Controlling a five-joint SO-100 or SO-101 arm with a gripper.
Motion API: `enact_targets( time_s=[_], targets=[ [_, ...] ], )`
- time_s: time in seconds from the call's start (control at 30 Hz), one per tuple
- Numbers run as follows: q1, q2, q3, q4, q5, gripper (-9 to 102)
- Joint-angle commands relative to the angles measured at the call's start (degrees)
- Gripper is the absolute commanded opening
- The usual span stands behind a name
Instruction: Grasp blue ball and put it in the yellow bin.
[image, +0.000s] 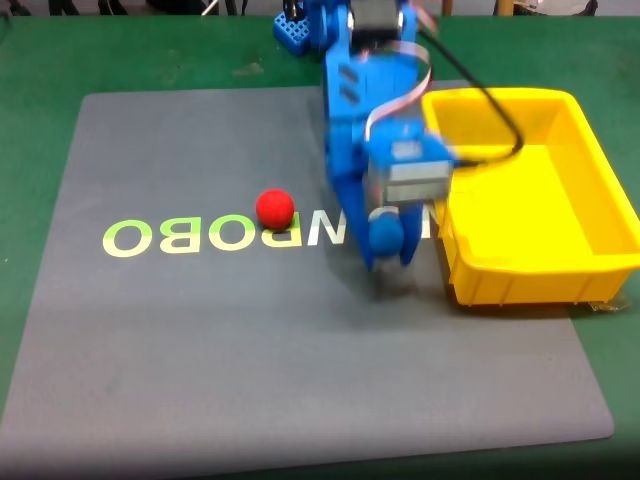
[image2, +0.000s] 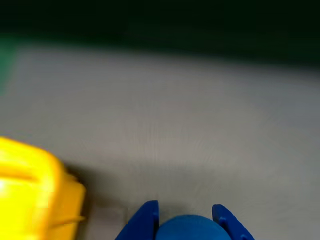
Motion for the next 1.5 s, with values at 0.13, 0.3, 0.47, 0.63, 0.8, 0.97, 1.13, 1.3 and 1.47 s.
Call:
enact_targets(
  time_s=[0.13, 0.3, 0.47, 0.63, 0.8, 0.97, 1.13, 1.3, 1.47],
  targets=[
    [-0.26, 19.34, -1.85, 6.59, 1.41, 0],
    [-3.16, 28.83, 4.66, 8.17, 1.41, 0],
    [-9.23, 36.21, 14.41, 7.65, 0.88, 0],
    [-16.79, 39.11, 20.21, 6.24, 1.49, 0],
    [-21.01, 38.41, 20.39, 5.62, 2.11, 0],
    [-21.45, 37.71, 20.39, 5.45, 1.93, 0],
    [-21.01, 37.79, 20.48, 5.89, 1.85, 29],
    [-20.13, 38.32, 20.57, 6.06, 2.2, 36],
    [-19.42, 39.73, 21.36, 6.06, 1.76, 36]
  ],
)
